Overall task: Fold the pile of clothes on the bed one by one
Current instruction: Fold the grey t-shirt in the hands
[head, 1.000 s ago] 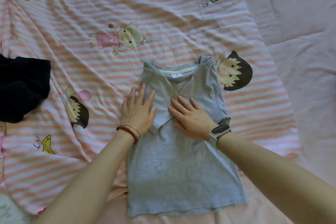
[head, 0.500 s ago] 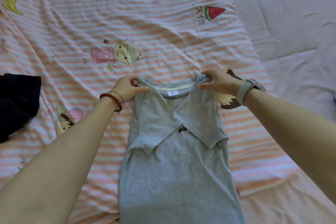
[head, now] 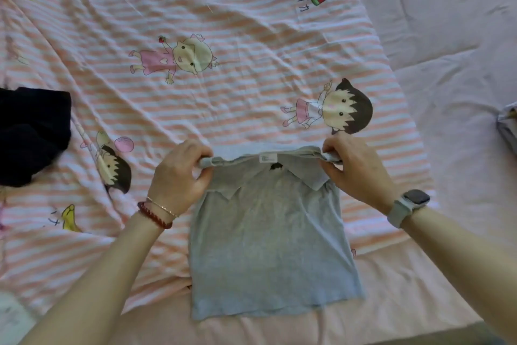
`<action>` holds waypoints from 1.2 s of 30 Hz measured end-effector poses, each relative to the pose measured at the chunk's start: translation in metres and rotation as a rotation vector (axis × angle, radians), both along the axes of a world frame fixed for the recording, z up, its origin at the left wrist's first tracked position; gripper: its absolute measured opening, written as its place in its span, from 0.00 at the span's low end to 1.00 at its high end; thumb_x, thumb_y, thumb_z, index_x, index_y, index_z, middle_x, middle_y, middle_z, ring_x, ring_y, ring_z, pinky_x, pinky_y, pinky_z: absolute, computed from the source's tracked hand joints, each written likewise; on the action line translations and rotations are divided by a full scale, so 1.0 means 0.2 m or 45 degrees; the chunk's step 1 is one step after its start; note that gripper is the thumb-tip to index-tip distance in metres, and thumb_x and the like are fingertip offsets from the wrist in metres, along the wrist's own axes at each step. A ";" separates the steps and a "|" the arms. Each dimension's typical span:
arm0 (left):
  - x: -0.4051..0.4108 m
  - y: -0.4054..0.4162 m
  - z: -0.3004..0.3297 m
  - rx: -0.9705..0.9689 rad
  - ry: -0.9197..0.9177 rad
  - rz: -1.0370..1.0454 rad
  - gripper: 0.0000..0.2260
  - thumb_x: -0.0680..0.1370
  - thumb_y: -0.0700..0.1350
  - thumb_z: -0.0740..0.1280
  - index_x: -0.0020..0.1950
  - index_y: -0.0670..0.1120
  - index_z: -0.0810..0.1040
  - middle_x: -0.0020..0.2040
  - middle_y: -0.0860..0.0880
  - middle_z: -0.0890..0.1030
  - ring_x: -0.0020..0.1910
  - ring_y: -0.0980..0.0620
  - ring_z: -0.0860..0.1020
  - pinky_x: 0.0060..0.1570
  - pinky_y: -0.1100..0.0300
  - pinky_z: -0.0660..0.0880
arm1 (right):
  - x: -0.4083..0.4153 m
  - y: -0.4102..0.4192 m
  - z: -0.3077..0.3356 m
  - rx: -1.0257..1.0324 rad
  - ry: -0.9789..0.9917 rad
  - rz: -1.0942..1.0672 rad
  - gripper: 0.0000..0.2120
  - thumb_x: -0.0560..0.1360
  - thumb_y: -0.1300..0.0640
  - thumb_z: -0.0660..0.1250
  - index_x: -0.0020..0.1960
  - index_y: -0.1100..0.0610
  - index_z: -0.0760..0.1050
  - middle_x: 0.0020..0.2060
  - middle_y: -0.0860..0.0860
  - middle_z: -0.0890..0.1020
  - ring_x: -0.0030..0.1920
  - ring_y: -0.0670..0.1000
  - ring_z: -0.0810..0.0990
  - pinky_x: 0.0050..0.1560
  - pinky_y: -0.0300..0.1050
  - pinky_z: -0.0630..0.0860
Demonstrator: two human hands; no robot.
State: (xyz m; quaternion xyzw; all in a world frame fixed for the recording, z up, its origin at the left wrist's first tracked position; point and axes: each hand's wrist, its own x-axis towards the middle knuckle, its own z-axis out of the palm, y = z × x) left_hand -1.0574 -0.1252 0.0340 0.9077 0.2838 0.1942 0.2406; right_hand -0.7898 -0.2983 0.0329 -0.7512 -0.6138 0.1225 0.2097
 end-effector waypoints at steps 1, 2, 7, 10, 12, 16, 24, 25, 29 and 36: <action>-0.05 -0.07 -0.01 0.061 0.007 -0.040 0.01 0.73 0.42 0.63 0.43 0.46 0.71 0.36 0.47 0.75 0.37 0.52 0.70 0.36 0.58 0.68 | -0.04 -0.07 -0.01 0.028 -0.034 0.052 0.04 0.72 0.61 0.64 0.44 0.59 0.69 0.37 0.54 0.75 0.35 0.54 0.71 0.37 0.40 0.63; -0.10 -0.15 -0.02 0.102 0.015 -0.082 0.02 0.73 0.42 0.63 0.43 0.47 0.70 0.36 0.47 0.76 0.38 0.51 0.70 0.36 0.56 0.68 | -0.08 -0.14 -0.01 0.055 -0.058 0.108 0.04 0.71 0.60 0.62 0.45 0.57 0.68 0.37 0.54 0.76 0.36 0.54 0.72 0.38 0.41 0.66; -0.37 -0.50 -0.07 0.125 0.108 -0.256 0.09 0.69 0.38 0.67 0.45 0.47 0.71 0.41 0.46 0.78 0.42 0.49 0.73 0.41 0.55 0.69 | -0.26 -0.49 -0.06 0.094 -0.080 0.234 0.05 0.72 0.60 0.62 0.46 0.56 0.67 0.39 0.54 0.78 0.39 0.53 0.74 0.42 0.46 0.71; -0.49 -0.66 -0.11 0.083 0.197 -0.299 0.12 0.66 0.36 0.67 0.45 0.47 0.71 0.41 0.47 0.78 0.43 0.49 0.73 0.44 0.57 0.68 | -0.36 -0.66 -0.10 0.006 -0.096 0.259 0.05 0.72 0.60 0.62 0.46 0.55 0.67 0.40 0.52 0.78 0.41 0.53 0.74 0.45 0.44 0.68; -0.53 -0.73 -0.12 0.050 0.242 -0.308 0.10 0.67 0.36 0.64 0.45 0.47 0.70 0.41 0.47 0.79 0.43 0.49 0.72 0.45 0.59 0.66 | -0.41 -0.75 -0.12 -0.059 -0.097 0.270 0.04 0.72 0.59 0.61 0.46 0.55 0.66 0.40 0.52 0.78 0.41 0.53 0.75 0.46 0.44 0.66; -0.56 -0.85 -0.14 0.050 0.277 -0.371 0.08 0.66 0.36 0.60 0.42 0.46 0.70 0.40 0.46 0.78 0.42 0.50 0.71 0.45 0.59 0.64 | -0.50 -0.85 -0.15 -0.151 -0.161 0.350 0.03 0.72 0.58 0.59 0.45 0.55 0.67 0.41 0.52 0.77 0.41 0.54 0.76 0.45 0.45 0.66; -0.73 -1.04 -0.31 0.167 0.498 -0.448 0.07 0.68 0.35 0.63 0.38 0.46 0.77 0.43 0.46 0.80 0.45 0.47 0.76 0.48 0.53 0.68 | -0.62 -1.09 -0.25 -0.561 -0.239 0.400 0.18 0.57 0.64 0.75 0.45 0.54 0.76 0.43 0.51 0.78 0.44 0.54 0.79 0.48 0.46 0.67; -0.74 -1.04 -0.33 0.158 0.605 -0.438 0.06 0.66 0.36 0.68 0.39 0.47 0.79 0.44 0.46 0.80 0.48 0.46 0.75 0.48 0.50 0.70 | -0.64 -1.09 -0.26 -0.633 -0.231 0.380 0.19 0.56 0.62 0.76 0.45 0.54 0.77 0.44 0.51 0.79 0.45 0.54 0.80 0.48 0.47 0.70; -0.69 -0.97 -0.32 0.098 0.670 -0.316 0.06 0.65 0.42 0.67 0.40 0.46 0.80 0.46 0.45 0.80 0.49 0.46 0.73 0.50 0.51 0.66 | -0.66 -1.02 -0.27 -0.653 -0.224 0.336 0.11 0.63 0.53 0.72 0.44 0.53 0.79 0.44 0.50 0.80 0.43 0.52 0.81 0.42 0.47 0.75; -0.37 -0.58 -0.20 -0.082 0.666 0.314 0.21 0.74 0.52 0.65 0.65 0.46 0.71 0.63 0.43 0.72 0.62 0.43 0.66 0.59 0.44 0.65 | -0.43 -0.57 -0.17 -0.345 -0.251 -0.258 0.18 0.72 0.57 0.62 0.61 0.60 0.73 0.58 0.59 0.76 0.53 0.61 0.76 0.48 0.54 0.73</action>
